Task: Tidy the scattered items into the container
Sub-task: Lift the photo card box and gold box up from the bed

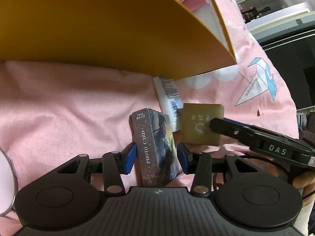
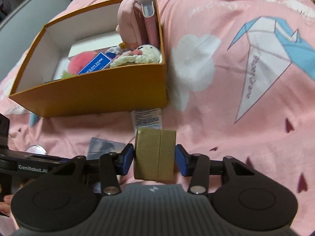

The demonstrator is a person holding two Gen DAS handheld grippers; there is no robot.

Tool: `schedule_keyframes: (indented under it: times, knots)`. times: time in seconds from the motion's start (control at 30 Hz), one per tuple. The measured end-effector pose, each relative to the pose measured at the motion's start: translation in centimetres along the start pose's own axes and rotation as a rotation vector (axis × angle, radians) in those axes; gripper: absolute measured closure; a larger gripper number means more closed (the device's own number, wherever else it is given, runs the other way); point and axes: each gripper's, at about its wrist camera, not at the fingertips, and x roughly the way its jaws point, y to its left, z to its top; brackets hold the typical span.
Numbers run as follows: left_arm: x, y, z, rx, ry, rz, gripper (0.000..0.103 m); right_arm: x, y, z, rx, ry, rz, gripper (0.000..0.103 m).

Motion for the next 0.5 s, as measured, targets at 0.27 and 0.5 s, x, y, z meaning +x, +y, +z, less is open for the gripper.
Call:
schedule_keyframes:
  times: [0.27,0.5]
  knots:
    - [1.6,-0.9,0.1,0.018,0.045,-0.006,0.070,0.6,0.4,-0.2,-0.016,0.013,0.013,0.054]
    - [1.1,-1.2,-0.3,0.033,0.024,0.019,0.074,0.4,0.4,-0.3,-0.026,0.009,0.010,0.055]
